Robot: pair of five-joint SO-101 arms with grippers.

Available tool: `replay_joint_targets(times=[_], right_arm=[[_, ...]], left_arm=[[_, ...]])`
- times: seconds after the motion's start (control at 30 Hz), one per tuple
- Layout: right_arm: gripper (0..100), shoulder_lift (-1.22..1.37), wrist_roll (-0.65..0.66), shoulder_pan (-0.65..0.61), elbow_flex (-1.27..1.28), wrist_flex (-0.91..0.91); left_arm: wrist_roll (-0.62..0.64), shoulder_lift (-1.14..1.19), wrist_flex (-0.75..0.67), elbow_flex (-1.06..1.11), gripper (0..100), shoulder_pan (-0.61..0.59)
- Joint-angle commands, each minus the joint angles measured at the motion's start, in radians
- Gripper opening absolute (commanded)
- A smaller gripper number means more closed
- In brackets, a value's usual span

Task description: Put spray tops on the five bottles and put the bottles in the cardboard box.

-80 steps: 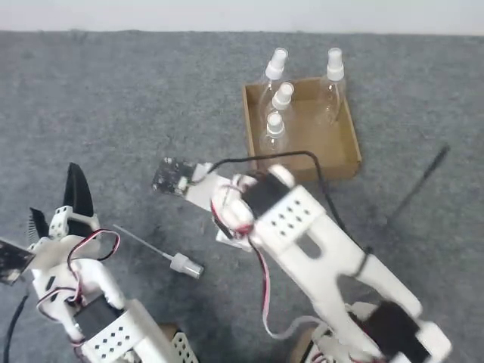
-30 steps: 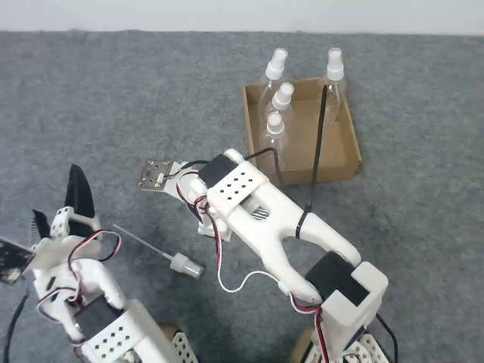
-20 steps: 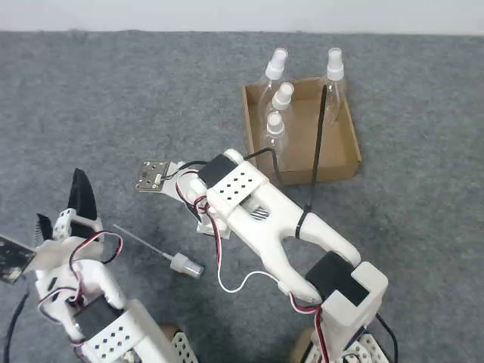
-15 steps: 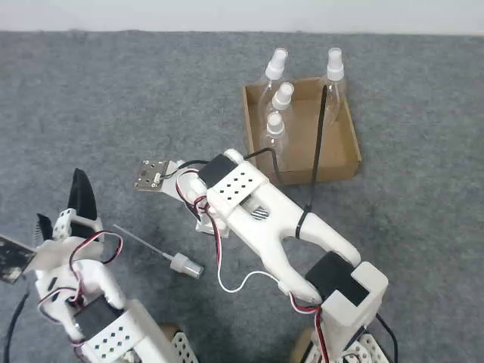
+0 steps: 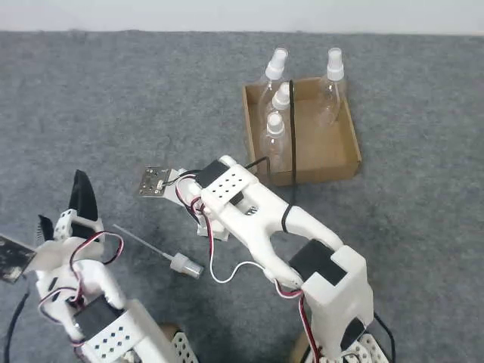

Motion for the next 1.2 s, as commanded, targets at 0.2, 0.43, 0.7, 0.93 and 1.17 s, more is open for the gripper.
replay_joint_targets(times=[0.2, 0.43, 0.7, 0.93, 1.17], right_arm=[[23.0, -0.030, 0.008, 0.036, -0.061, -0.010], [22.5, -0.031, 0.008, 0.036, -0.063, -0.010], [29.2, -0.031, 0.008, 0.030, -0.063, -0.012], [29.2, -0.102, 0.012, 0.030, -0.061, -0.012], [29.2, -0.062, 0.015, 0.015, -0.058, -0.024]], left_arm=[[0.006, 0.006, 0.005, -0.008, 38, 0.000], [0.006, 0.006, 0.005, -0.008, 38, 0.000], [0.006, 0.006, 0.005, -0.008, 38, 0.000], [0.006, 0.006, 0.005, -0.008, 38, 0.000], [0.006, 0.006, 0.005, -0.008, 38, 0.000]])
